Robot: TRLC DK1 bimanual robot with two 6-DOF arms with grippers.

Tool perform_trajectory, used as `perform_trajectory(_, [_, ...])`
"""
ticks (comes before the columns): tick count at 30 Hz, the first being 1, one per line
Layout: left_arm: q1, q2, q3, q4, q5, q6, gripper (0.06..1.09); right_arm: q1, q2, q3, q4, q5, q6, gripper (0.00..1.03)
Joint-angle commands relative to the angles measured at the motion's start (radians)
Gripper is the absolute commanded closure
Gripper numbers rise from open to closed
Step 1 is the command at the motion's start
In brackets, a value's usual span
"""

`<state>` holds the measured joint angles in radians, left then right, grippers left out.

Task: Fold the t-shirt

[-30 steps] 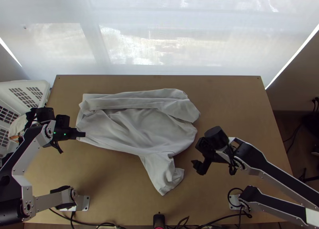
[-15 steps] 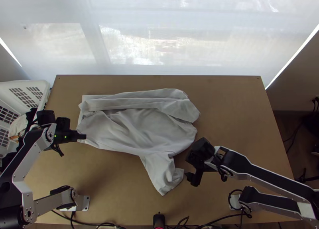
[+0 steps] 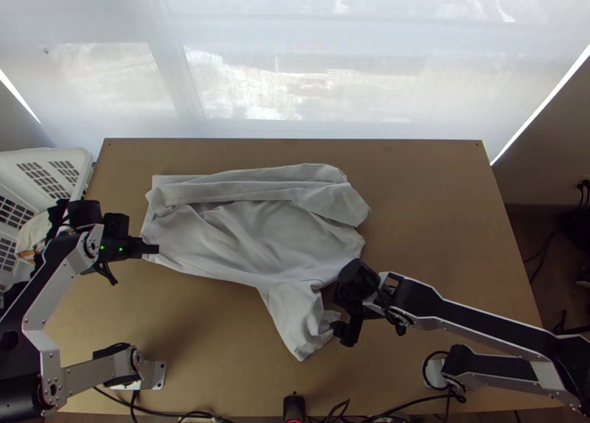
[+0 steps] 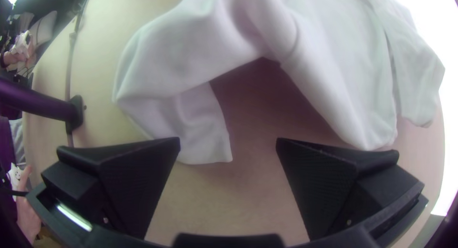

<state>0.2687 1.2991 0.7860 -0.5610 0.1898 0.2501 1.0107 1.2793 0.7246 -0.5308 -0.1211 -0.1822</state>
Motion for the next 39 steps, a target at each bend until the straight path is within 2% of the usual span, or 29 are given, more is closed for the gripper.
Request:
perform_trajectory(1, [0.0, 0.019, 0.024, 0.003, -0.003, 0.002, 1.05, 0.017, 0.037, -0.001, 0.011, 0.0, 0.003, 0.1])
perform_trajectory(4, [0.004, 0.02, 0.029, 0.003, -0.001, 0.006, 1.05, 0.022, 0.04, -0.005, 0.011, 0.0, -0.003, 0.23])
perform_trajectory(11, [0.017, 0.023, 0.032, 0.003, -0.001, 0.015, 1.05, 0.017, 0.041, -0.011, 0.012, 0.0, -0.048, 0.64])
perform_trajectory(15, [0.018, 0.023, 0.036, 0.004, -0.001, 0.017, 1.05, 0.017, 0.04, -0.024, 0.012, 0.0, -0.063, 0.8])
perform_trajectory(19, [0.02, 0.023, 0.039, 0.003, -0.001, 0.017, 1.05, 0.014, 0.038, -0.03, 0.011, 0.0, -0.071, 1.0])
perform_trajectory(24, [0.02, 0.016, 0.041, -0.004, -0.001, 0.017, 1.05, 0.006, 0.017, -0.034, -0.005, 0.0, -0.076, 1.0])
perform_trajectory(33, [0.018, -0.018, 0.038, -0.019, 0.0, 0.017, 1.05, -0.1, -0.041, -0.013, -0.058, 0.0, -0.106, 1.0])
perform_trajectory(37, [0.012, -0.018, 0.035, -0.019, 0.0, 0.012, 1.05, -0.066, -0.04, -0.008, -0.06, 0.0, -0.097, 0.9])
perform_trajectory(39, [0.007, -0.02, 0.035, -0.019, -0.001, 0.009, 1.05, -0.052, -0.037, -0.004, -0.061, -0.002, -0.092, 0.8])
